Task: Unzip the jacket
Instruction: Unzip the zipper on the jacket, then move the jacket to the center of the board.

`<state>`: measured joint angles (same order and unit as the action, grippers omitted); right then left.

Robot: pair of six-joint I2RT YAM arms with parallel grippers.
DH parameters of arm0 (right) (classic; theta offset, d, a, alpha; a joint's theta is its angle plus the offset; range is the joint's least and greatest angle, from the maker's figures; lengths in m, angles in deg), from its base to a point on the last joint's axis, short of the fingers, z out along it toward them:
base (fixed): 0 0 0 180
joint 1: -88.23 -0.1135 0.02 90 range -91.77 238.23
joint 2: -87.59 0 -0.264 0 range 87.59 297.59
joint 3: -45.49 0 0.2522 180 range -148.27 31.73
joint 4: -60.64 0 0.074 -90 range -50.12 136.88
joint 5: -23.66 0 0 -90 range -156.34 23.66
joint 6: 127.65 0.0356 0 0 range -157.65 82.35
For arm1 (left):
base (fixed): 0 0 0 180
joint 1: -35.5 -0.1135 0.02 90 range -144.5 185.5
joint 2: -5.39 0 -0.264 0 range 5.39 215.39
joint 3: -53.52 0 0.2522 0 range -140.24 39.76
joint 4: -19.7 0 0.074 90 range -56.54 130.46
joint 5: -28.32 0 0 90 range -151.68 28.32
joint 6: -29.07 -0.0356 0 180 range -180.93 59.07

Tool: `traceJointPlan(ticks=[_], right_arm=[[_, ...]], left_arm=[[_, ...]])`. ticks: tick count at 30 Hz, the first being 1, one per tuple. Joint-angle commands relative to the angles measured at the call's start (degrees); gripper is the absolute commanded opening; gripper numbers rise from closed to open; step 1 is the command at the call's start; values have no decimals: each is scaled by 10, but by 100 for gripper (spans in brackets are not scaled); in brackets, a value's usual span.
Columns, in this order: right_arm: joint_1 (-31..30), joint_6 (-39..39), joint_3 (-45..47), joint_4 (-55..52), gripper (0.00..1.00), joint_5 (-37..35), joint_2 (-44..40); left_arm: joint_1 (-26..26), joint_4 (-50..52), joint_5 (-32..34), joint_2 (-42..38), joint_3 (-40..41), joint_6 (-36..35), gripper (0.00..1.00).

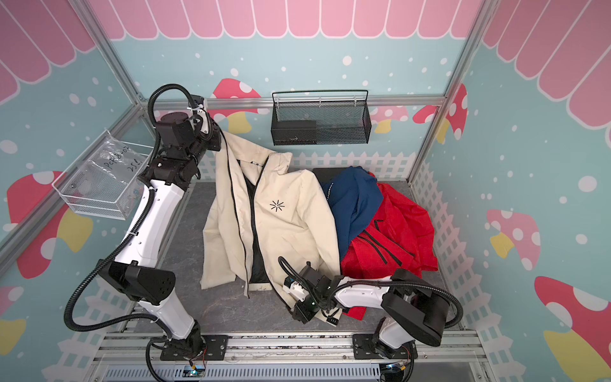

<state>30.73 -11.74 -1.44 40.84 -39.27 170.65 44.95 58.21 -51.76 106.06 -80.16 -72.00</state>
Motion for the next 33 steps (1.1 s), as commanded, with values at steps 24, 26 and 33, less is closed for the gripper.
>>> traceJointPlan(ticks=[24,26,33], right_arm=[[357,-38,-274,-66,80,-18,-112],[357,-41,-285,-71,80,-22,-93],[357,-41,-328,-87,78,-22,-31]], left_arm=[[-94,215,-142,-279,483,267,99],[-118,211,-183,-278,506,280,99],[-152,147,-267,-277,586,305,99]])
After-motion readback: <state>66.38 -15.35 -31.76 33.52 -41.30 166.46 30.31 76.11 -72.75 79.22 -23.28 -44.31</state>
